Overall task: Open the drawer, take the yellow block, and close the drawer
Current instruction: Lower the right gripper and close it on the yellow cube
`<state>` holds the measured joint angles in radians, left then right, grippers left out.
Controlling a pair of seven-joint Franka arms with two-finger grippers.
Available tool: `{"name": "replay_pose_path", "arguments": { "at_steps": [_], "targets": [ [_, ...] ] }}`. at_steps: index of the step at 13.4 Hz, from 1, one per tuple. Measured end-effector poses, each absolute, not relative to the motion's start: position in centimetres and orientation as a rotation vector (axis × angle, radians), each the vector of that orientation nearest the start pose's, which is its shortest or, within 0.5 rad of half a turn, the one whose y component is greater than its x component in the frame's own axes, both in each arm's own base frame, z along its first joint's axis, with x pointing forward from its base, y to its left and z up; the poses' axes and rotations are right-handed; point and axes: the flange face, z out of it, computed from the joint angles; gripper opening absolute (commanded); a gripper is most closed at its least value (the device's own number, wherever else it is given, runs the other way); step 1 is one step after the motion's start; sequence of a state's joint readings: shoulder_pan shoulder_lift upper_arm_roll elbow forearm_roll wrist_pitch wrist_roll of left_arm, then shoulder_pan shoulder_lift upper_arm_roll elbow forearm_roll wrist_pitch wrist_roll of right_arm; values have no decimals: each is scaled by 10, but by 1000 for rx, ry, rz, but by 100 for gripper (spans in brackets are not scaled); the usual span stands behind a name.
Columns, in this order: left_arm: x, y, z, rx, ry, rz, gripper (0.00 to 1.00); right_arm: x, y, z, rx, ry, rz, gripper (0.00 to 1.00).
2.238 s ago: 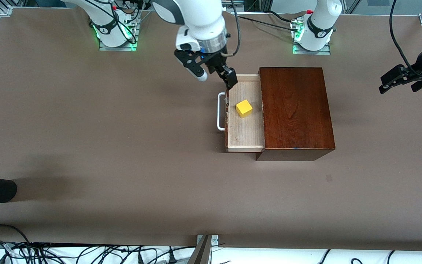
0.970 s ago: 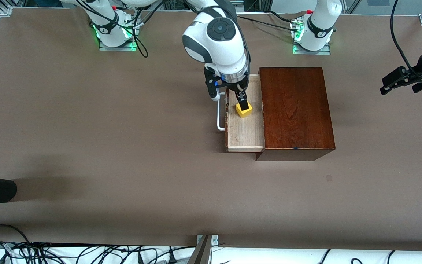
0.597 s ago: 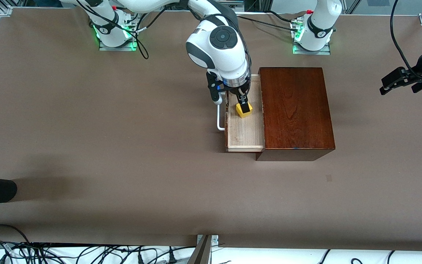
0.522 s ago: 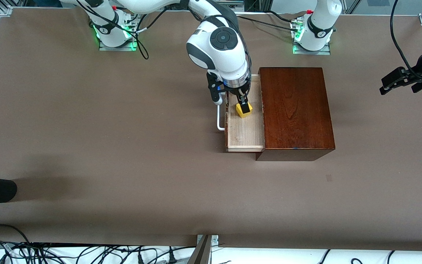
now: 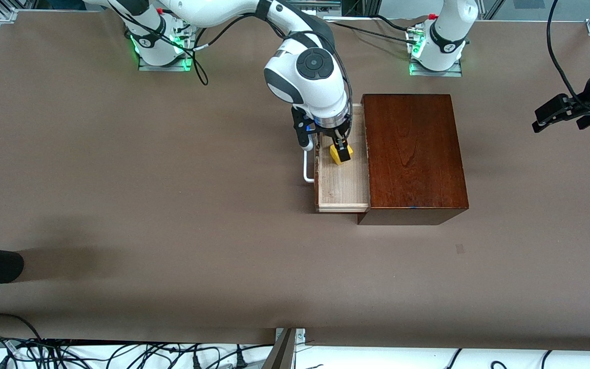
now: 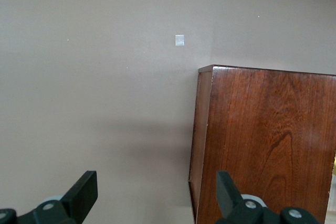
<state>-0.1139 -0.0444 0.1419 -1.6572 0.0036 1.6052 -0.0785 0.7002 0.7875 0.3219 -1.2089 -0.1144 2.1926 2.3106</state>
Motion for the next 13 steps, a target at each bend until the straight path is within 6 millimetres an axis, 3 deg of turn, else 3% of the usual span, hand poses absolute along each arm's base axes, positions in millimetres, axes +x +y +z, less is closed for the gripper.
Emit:
{"name": "replay_pose_path", "arguments": {
  "at_steps": [13],
  "targets": [
    [543, 17, 610, -3140, -167, 14, 100, 457, 622, 310, -2335, 1779, 134, 100]
  ]
}}
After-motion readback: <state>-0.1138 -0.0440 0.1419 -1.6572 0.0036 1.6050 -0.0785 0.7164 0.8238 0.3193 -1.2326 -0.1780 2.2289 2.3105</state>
